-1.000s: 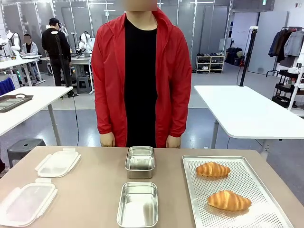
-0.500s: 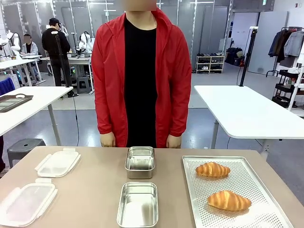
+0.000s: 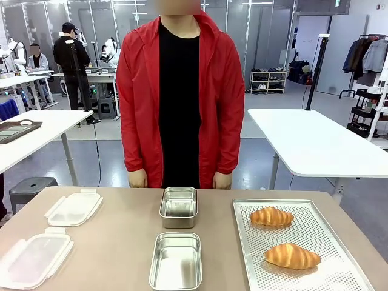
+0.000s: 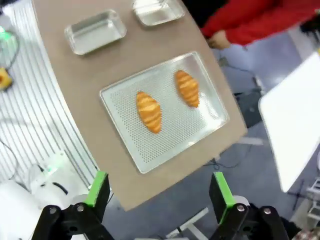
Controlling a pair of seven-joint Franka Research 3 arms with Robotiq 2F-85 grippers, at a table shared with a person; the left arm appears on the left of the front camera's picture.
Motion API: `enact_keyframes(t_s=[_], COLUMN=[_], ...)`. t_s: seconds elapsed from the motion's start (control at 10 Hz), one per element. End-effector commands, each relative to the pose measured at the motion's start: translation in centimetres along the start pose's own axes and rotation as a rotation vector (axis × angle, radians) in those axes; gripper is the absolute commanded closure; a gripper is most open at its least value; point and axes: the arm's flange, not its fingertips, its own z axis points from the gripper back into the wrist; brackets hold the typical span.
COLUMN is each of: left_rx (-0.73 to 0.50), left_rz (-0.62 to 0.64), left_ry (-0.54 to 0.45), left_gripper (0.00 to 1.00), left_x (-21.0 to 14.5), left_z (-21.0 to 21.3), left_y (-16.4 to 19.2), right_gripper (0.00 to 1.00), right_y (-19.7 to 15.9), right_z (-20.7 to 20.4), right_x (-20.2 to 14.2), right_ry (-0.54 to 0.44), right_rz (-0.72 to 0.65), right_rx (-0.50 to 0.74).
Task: Place the bread into the airtight container.
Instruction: Pick up a Butter Roll and place it into an empty Airtight Container.
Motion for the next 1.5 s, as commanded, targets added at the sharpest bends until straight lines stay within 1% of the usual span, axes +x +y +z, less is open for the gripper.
enact_keyframes(t_s=[0.0,0.1,0.2,0.3,0.4,0.6,0.7,0.8,0.9,1.0,1.4], left_rx=[0.004,0.004,0.004,0.004,0.004,0.004,0.004,0.004,0.004,0.004,0.004], left_rz=[-0.007,-0.007,-0.007,-0.007,-0.007,-0.007,-0.007,-0.007,-0.007,-0.007,-0.007], left_ry=[0.002,0.002,0.002,0.002,0.002,0.002,0.002,0.002,0.002,0.002,0.002], left_gripper=[0.0,0.0,0.0,0.0,0.0,0.0,0.0,0.0,0.0,0.0,0.0], left_x=[-0.1,-0.1,-0.1,-0.1,-0.1,-0.1,-0.1,-0.1,-0.1,-0.1,-0.1], left_z=[0.1,0.1,0.1,0.1,0.1,0.1,0.1,0.1,0.1,0.1,0.1], left_y=[-0.1,-0.1,-0.1,-0.1,-0.1,-0.1,-0.1,-0.1,-0.1,-0.1,-0.1], right_gripper=[0.0,0.0,0.0,0.0,0.0,0.0,0.0,0.0,0.0,0.0,0.0], right_y=[-2.4,-2.5,-2.4,-1.9,-1.4,-0.4,-0.3,0.2,0.4,0.0,0.0], right_z=[-7.9,-12.3,-16.0,-19.2,-22.9,-28.3,-30.3,-31.4,-31.0,-30.5,-30.5], right_x=[2.8,3.2,3.1,2.7,2.2,1.1,0.7,0.4,0.3,1.1,1.1], right_ry=[0.119,0.179,0.189,0.2,0.248,0.256,0.262,0.25,0.212,0.265,0.265], right_rz=[0.072,0.115,0.13,0.145,0.171,0.24,0.254,0.261,0.229,0.228,0.228], right_rx=[0.073,0.15,0.22,0.251,0.21,0.267,0.254,0.24,0.255,0.273,0.273])
